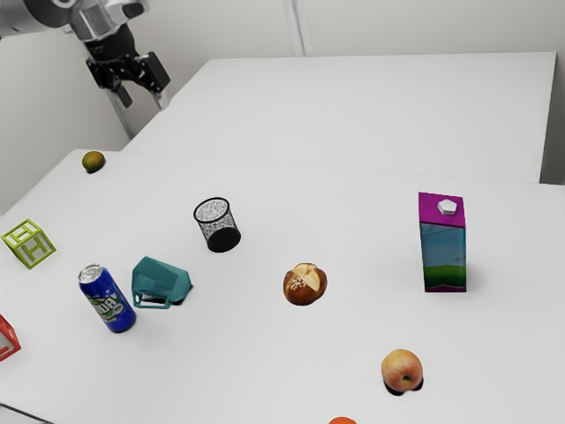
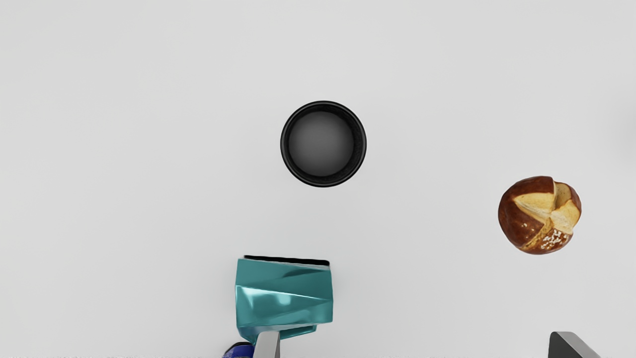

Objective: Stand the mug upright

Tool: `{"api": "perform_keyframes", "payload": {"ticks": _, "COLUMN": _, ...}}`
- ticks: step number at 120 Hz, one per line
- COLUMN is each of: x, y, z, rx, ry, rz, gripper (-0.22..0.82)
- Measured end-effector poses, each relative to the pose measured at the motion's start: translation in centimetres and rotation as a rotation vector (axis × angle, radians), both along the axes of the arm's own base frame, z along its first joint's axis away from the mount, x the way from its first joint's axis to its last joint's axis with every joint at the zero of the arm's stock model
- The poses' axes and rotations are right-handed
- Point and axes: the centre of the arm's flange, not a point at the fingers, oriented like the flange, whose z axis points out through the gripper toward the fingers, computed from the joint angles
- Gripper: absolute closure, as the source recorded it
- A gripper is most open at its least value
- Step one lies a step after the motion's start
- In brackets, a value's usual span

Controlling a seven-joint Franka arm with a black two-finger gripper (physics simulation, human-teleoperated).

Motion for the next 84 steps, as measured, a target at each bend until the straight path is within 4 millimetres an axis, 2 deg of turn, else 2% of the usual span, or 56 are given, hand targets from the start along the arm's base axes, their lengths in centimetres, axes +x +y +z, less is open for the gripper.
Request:
{"api": "perform_keyframes", "payload": {"ticks": 20, "x": -0.4, "y": -0.7, "z": -1.7, "rx": -0.021, "ry": 0.049, "rz": -0.003, "gripper": 0.02}}
{"api": "perform_keyframes", "payload": {"ticks": 26, "x": -1.1, "y": 0.1, "z": -3.2, "rx": -0.057, "ry": 0.078, "rz": 0.012, "gripper": 0.02}}
{"api": "perform_keyframes", "payload": {"ticks": 33, "x": -2.2, "y": 2.0, "z": -5.7, "rx": -0.141, "ry": 0.115, "rz": 0.041, "gripper": 0.02}}
{"api": "perform_keyframes", "payload": {"ticks": 47, "x": -3.9, "y": 7.0, "z": -11.1, "rx": -0.319, "ry": 0.174, "rz": 0.112, "gripper": 0.02}}
{"api": "perform_keyframes", "payload": {"ticks": 60, "x": -5.3, "y": 12.2, "z": -17.5, "rx": -0.463, "ry": 0.213, "rz": 0.198, "gripper": 0.02}}
{"api": "perform_keyframes", "payload": {"ticks": 65, "x": -5.9, "y": 15.3, "z": -19.5, "rx": -0.506, "ry": 0.207, "rz": 0.248, "gripper": 0.02}}
{"api": "perform_keyframes", "payload": {"ticks": 76, "x": -9.3, "y": 24.6, "z": -22.5, "rx": -0.583, "ry": 0.143, "rz": 0.392, "gripper": 0.02}}
{"api": "perform_keyframes", "payload": {"ticks": 80, "x": -10.2, "y": 26.5, "z": -23.3, "rx": -0.605, "ry": 0.121, "rz": 0.411, "gripper": 0.02}}
{"api": "perform_keyframes", "payload": {"ticks": 84, "x": -10.5, "y": 27.5, "z": -24.1, "rx": -0.622, "ry": 0.106, "rz": 0.412, "gripper": 0.02}}
